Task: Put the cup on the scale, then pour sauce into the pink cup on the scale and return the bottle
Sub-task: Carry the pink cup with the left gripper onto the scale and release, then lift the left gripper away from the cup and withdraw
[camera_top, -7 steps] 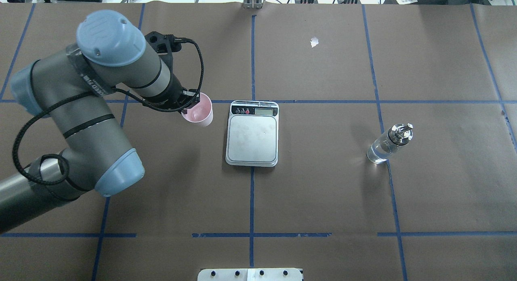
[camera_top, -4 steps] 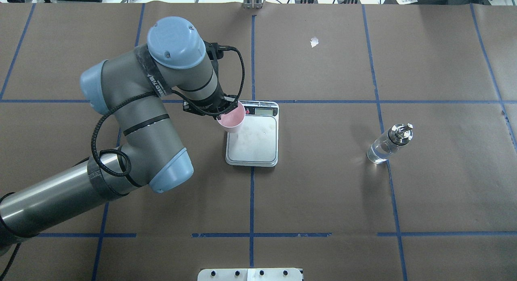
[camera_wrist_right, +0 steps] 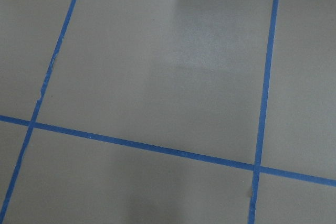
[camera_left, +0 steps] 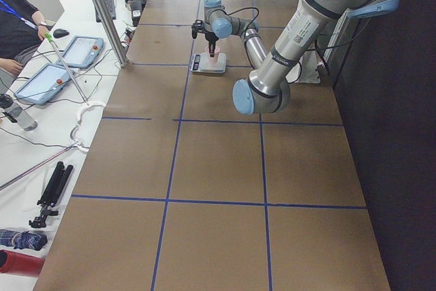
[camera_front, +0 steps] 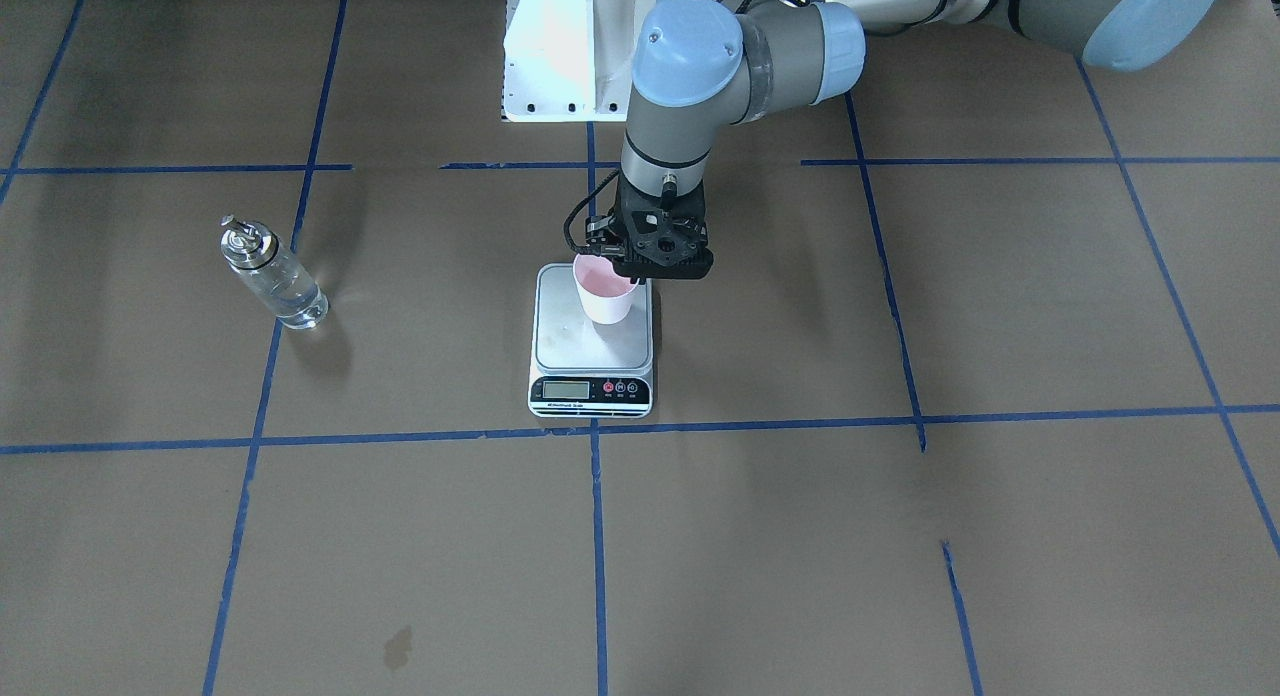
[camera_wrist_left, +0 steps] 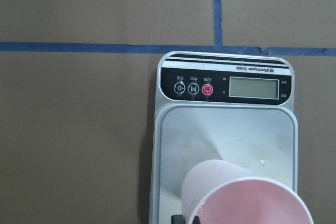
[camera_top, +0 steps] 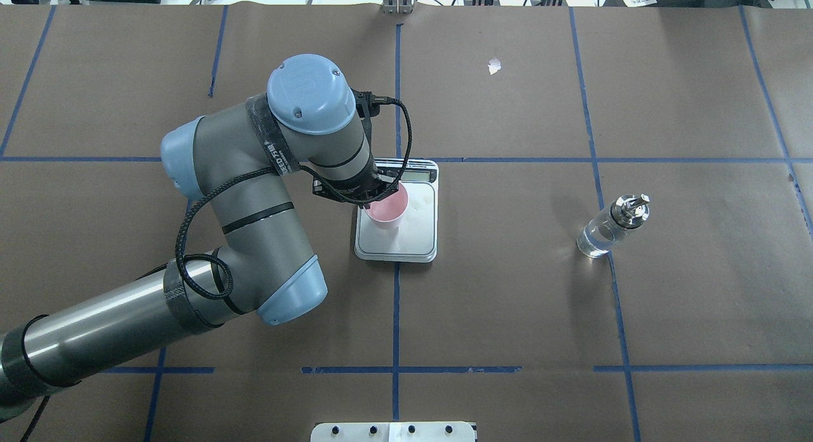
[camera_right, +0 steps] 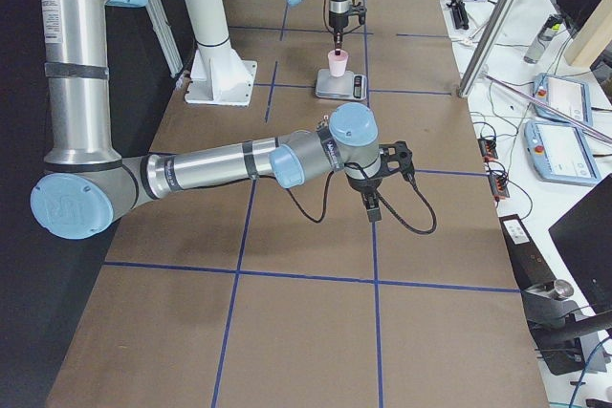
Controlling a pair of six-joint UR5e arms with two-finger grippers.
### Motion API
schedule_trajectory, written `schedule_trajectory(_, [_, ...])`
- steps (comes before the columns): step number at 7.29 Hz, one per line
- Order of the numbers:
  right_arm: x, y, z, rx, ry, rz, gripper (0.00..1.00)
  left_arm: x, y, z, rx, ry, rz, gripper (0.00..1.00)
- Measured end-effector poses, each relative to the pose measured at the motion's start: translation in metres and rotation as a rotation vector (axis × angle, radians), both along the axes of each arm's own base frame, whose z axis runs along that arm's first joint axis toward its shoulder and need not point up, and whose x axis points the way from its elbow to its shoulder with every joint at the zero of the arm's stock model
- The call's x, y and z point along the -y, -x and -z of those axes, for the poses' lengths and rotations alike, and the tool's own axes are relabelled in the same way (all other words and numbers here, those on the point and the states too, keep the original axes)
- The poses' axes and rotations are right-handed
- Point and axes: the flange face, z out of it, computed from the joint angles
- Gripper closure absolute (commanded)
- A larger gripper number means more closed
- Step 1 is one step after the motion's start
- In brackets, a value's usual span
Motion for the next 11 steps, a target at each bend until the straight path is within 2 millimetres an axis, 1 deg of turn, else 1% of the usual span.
schedule_trajectory(2, [0.000,0.000,0.000,0.000,0.001,0.000,0.00,0.005,-0.008,0.003,-0.001,0.000,0.000,1.00])
schedule_trajectory(3, [0.000,0.000,0.000,0.000,0.000,0.000,0.00,0.006,-0.011,0.004,-0.003,-0.001,0.000,0.69])
schedule_trajectory(4, [0.000,0.000,0.000,0.000,0.000,0.000,0.00,0.007,-0.011,0.005,-0.004,-0.002,-0.001,0.37])
schedule_trajectory(5, [0.000,0.000,0.000,0.000,0.000,0.000,0.00,0.007,-0.012,0.004,-0.003,-0.003,-0.002,0.25])
schedule_trajectory(6, [0.000,0.000,0.000,0.000,-0.001,0.000,0.00,0.007,-0.012,0.002,-0.004,-0.007,-0.003,0.00])
schedule_trajectory(7, [0.000,0.000,0.001,0.000,-0.001,0.000,0.00,0.007,-0.011,0.001,-0.008,-0.013,-0.003,0.00])
schedule_trajectory(8, [0.000,0.000,0.001,0.000,-0.002,0.000,0.00,0.009,-0.006,0.002,-0.014,-0.024,0.000,0.00])
schedule_trajectory(9, [0.000,0.000,0.004,0.007,-0.007,0.003,0.00,0.015,0.013,0.008,-0.017,-0.053,0.002,0.00])
schedule_trajectory(10, [-0.001,0.002,0.011,0.024,-0.013,0.006,0.00,0.028,0.050,0.014,-0.006,-0.103,-0.001,0.00])
schedule_trajectory(11, [-0.005,0.004,0.029,0.055,-0.015,-0.007,0.00,0.044,0.111,0.011,0.020,-0.170,-0.018,0.00])
